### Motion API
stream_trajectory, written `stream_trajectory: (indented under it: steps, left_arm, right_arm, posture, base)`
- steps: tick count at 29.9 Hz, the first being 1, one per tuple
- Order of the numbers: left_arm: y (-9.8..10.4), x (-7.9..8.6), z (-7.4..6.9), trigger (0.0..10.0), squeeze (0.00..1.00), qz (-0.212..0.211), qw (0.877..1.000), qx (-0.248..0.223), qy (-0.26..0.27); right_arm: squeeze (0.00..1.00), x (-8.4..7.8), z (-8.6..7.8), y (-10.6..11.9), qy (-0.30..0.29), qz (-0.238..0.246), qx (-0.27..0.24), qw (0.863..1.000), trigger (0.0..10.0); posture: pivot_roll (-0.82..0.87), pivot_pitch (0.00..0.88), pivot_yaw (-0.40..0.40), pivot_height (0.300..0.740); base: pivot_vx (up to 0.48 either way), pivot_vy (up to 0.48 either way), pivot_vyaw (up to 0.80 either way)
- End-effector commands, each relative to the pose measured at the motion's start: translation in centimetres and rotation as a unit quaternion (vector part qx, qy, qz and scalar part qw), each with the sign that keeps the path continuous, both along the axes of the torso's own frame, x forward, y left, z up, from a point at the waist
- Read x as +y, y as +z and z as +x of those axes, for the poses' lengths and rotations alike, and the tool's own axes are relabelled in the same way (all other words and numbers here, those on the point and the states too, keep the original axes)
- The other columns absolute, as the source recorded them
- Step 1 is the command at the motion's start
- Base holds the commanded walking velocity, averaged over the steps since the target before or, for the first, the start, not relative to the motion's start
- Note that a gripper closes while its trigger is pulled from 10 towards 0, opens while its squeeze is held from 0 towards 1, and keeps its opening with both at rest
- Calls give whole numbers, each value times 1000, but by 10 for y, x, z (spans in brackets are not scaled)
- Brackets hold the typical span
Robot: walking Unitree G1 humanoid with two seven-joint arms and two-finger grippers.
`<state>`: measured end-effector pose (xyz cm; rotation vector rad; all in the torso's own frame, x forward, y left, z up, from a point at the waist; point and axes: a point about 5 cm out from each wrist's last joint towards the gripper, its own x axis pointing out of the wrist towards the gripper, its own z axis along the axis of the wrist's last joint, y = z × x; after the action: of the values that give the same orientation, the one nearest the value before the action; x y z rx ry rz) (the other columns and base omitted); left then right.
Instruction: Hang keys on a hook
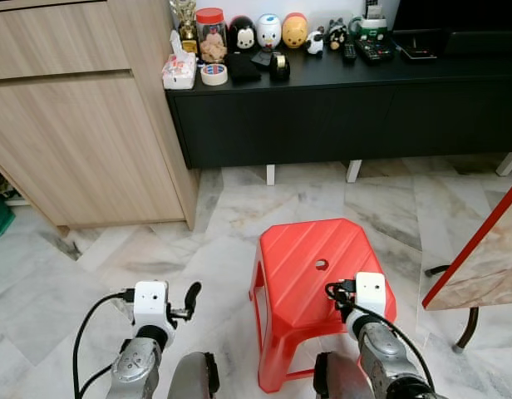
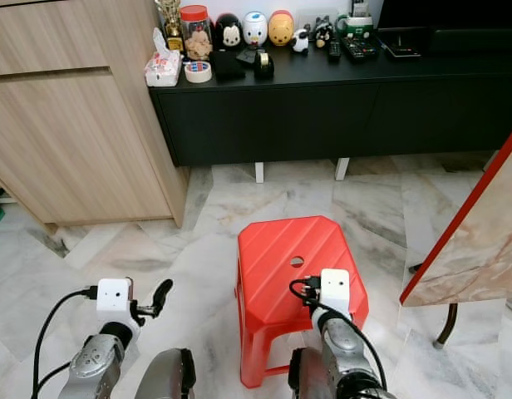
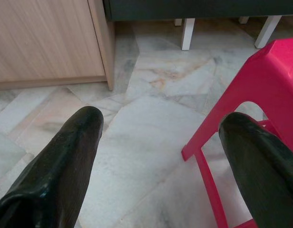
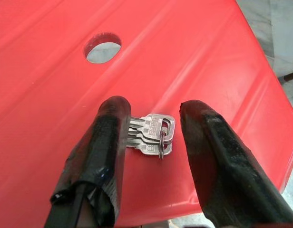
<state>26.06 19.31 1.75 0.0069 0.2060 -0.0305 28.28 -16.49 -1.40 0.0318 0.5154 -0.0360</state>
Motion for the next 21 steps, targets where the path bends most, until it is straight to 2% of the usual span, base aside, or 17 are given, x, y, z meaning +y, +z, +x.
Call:
stream_trajectory:
  steps: [1,10,21]
  left_arm:
    - [-4,2,-2,10000,0,7,1000,13,-1]
    - [-4,3,-2,10000,0,8,1000,13,-1]
    - [-4,3,-2,10000,0,9,1000,13,-1]
  right_arm:
    - [0,0,2,1,1,0,3,1000,10000]
    - [0,0,-2,-4,2,-2,28,1000,10000]
    - [0,-1,2,-2,-1,-3,32,999,10000]
  posture:
    - [77,80,16,597]
    - [77,83,18,597]
    - [79,83,19,597]
  base:
    - [0,0,0]
    - [0,0,0]
    - [0,0,0]
